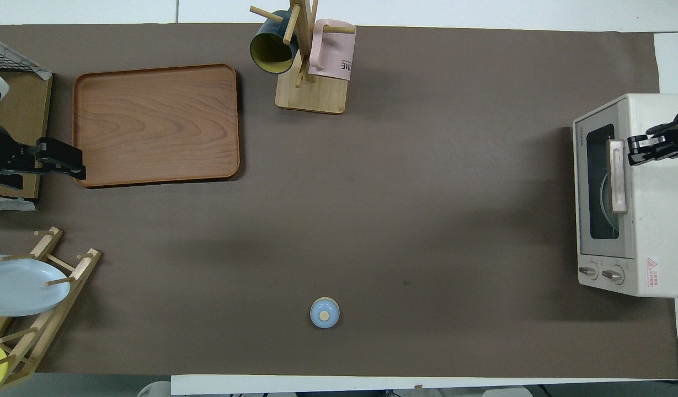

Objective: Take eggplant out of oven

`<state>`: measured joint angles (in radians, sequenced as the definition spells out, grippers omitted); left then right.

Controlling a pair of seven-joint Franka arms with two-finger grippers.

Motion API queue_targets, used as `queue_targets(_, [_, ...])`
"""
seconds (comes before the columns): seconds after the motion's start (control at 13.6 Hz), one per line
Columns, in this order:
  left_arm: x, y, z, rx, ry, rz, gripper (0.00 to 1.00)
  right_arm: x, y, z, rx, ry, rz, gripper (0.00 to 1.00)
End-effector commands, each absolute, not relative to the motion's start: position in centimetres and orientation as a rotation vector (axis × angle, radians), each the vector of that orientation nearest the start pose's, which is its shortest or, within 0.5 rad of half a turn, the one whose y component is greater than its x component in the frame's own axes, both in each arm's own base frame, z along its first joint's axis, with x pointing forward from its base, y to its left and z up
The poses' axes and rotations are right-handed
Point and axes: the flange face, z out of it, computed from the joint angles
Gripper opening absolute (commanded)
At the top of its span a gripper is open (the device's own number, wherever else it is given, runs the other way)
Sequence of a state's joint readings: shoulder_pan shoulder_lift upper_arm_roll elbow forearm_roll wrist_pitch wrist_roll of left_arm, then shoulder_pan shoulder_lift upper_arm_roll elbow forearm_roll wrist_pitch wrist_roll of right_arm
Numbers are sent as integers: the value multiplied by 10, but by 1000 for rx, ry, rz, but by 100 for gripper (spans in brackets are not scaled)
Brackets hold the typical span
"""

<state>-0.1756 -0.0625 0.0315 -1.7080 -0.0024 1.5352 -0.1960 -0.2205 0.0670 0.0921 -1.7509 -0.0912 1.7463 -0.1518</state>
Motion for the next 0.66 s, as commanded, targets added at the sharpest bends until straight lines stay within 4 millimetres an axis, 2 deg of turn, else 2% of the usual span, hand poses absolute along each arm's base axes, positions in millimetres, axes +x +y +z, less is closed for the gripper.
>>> queue_targets(0.0, [519, -75, 594, -3126, -74, 178, 100, 568, -84, 505, -3230, -105, 87, 0])
queue_targets(0.22, [519, -75, 594, -3126, -74, 178, 100, 564, -84, 495, -3236, -112, 121, 0])
queue_targets(0.44, [519, -75, 594, -3126, -74, 178, 100, 556, -93, 464, -3230, -141, 180, 0])
queue_targets(0.59, [519, -75, 594, -3126, -74, 178, 100, 559, -82, 449, -3225, -166, 204, 0])
